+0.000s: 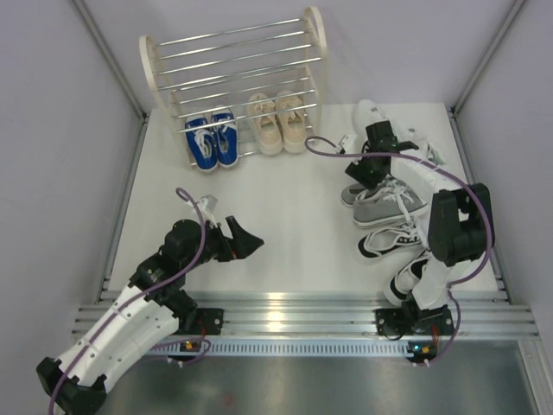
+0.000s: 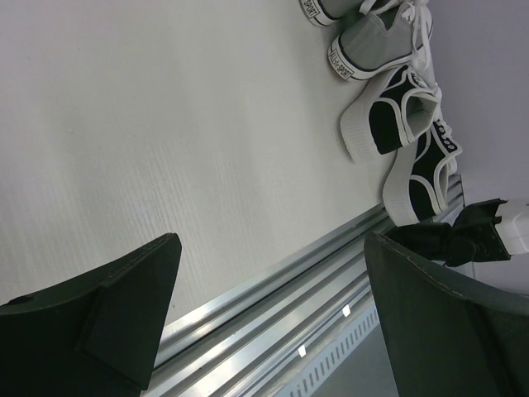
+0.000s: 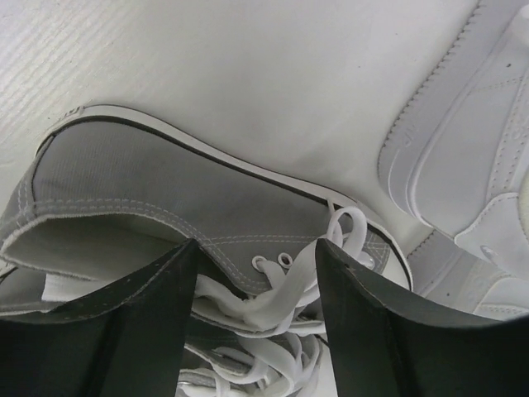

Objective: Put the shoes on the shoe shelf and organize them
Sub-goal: Pick up the shoe at the center of the board.

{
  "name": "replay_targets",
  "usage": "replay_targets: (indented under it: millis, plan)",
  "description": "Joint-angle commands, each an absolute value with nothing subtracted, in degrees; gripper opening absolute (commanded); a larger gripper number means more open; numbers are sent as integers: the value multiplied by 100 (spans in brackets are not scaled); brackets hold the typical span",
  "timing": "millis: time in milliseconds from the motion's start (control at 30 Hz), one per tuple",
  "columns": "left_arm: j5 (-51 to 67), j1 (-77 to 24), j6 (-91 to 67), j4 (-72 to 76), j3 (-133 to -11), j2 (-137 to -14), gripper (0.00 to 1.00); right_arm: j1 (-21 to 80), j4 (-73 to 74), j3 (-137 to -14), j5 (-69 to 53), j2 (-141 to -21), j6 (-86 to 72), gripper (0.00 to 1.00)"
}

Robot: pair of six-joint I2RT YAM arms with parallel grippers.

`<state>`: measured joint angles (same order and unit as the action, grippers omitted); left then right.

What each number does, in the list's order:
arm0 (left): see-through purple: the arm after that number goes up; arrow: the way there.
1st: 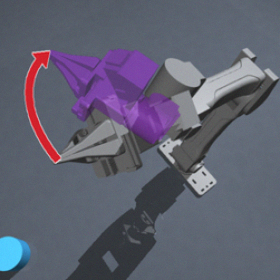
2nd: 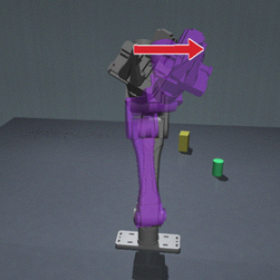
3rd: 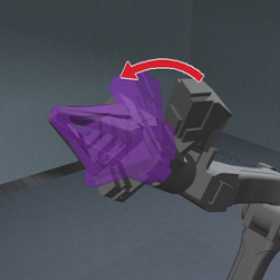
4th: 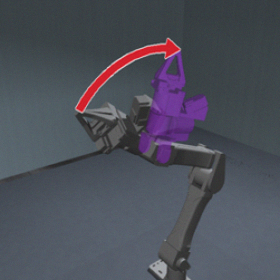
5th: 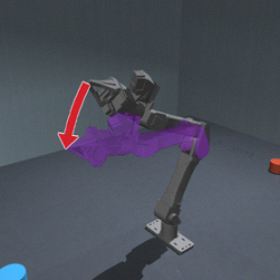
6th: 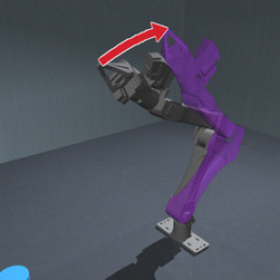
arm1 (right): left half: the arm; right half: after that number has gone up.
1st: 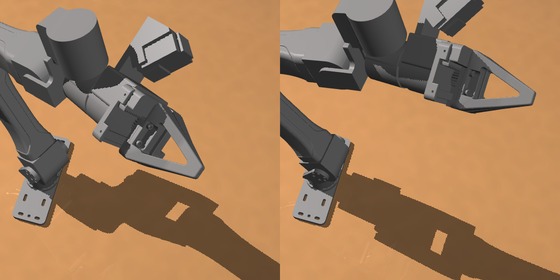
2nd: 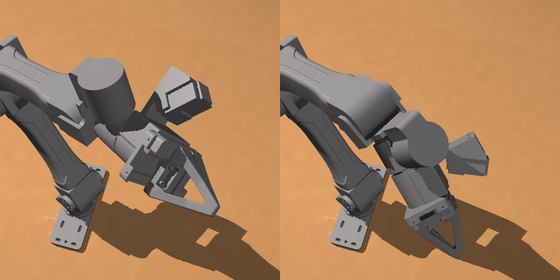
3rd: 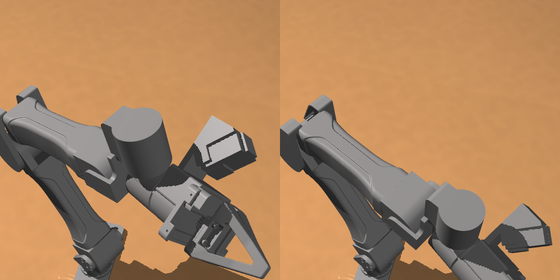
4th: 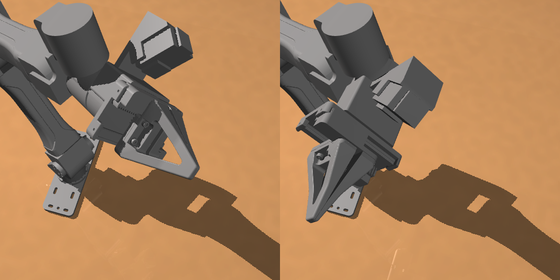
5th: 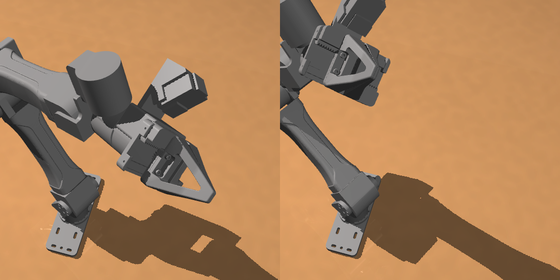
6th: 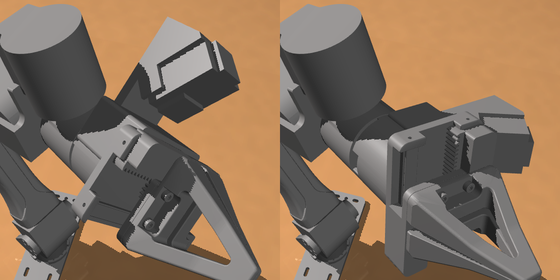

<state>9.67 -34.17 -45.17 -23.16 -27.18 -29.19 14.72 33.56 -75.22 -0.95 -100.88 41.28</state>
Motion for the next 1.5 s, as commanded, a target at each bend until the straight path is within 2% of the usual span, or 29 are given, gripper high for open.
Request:
replay_targets:
  millis: [0,33,67,133,167,267,333,633,800,1067,1300,1467]
  plan:
    - [1072,-3419,-4562,-2092,-2681,-2839,98,1441,3261,-7743,-26,-10151,4552,58]
    - [1081,-3419,-4570,-2083,-2672,-2839,98,1441,3269,-7734,-26,-10204,4753,55]
    - [1090,-3410,-4570,-2083,-2672,-2848,98,1433,3304,-7726,-26,-10239,4911,47]
    - [1099,-3419,-4570,-2083,-2672,-2883,98,1433,3384,-7725,-44,-10300,5236,37]
    - [1116,-3419,-4562,-2083,-2681,-2883,98,1433,3392,-7743,-35,-10309,5308,26]
    - [1143,-3419,-4570,-2083,-2698,-2944,98,1415,3533,-7726,-280,-10275,5747,8]
    - [1178,-3419,-4570,-2083,-2707,-2997,98,1415,3638,-7708,-421,-10196,5985,0]
    - [1476,-3419,-4851,-1636,-2637,-3260,98,1581,3384,-7225,-1476,-9230,6355,0]
    - [1731,-3419,-5124,-765,-2593,-3708,98,2231,3129,-7075,-1529,-8755,6197,0]
    - [1696,-3419,-4939,-194,-2505,-4640,98,3506,3182,-7198,-1547,-8973,5775,0]
    - [1714,-3419,-6536,1193,-1452,-4466,98,4183,3085,-7277,-1766,-8983,5432,0]
    - [1362,-3419,-6847,2127,-791,-4017,98,4403,3102,-7233,-2003,-8745,5309,0]
